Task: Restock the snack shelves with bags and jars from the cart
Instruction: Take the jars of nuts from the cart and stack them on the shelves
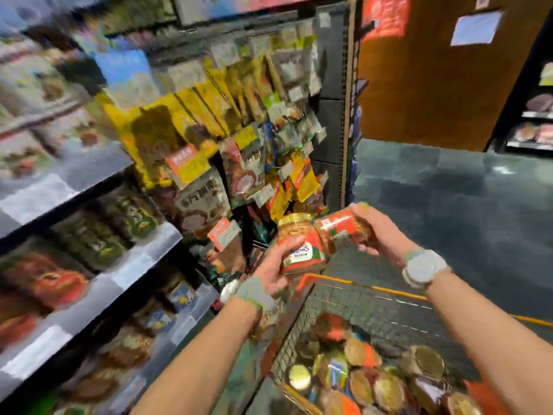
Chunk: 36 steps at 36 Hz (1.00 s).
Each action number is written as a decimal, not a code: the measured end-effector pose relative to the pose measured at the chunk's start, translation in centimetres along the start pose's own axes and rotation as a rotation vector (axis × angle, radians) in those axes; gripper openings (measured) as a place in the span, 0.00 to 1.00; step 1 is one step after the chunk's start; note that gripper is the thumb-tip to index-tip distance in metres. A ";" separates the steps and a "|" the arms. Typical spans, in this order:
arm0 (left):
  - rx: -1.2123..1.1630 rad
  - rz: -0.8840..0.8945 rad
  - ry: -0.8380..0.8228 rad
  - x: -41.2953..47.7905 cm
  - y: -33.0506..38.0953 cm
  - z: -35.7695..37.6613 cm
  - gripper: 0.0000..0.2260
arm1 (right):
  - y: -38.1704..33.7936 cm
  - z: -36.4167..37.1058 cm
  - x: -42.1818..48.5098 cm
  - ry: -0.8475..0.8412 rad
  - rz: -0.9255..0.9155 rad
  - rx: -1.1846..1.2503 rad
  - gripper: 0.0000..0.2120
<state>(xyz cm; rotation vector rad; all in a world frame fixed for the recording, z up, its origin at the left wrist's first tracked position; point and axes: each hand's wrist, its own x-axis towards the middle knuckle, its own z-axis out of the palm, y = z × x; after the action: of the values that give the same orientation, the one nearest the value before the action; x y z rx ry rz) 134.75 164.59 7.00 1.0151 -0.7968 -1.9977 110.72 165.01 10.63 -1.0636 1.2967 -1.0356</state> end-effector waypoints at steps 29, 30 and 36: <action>0.068 0.843 0.977 -59.8 5.7 -10.4 0.32 | -16.7 41.6 -30.7 -0.842 -0.520 0.021 0.44; 0.082 0.840 1.003 -61.9 5.7 -11.1 0.39 | -16.8 43.2 -31.7 -0.851 -0.548 0.014 0.48; 0.242 0.898 1.086 -73.2 4.7 -12.6 0.40 | -18.0 50.5 -40.0 -0.852 -0.661 -0.117 0.48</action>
<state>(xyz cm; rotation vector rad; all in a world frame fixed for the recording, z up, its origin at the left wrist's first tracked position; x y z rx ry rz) 176.96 220.24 32.66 1.3312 -0.6619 -0.4515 160.74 201.13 36.35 -1.8265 0.3064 -0.8012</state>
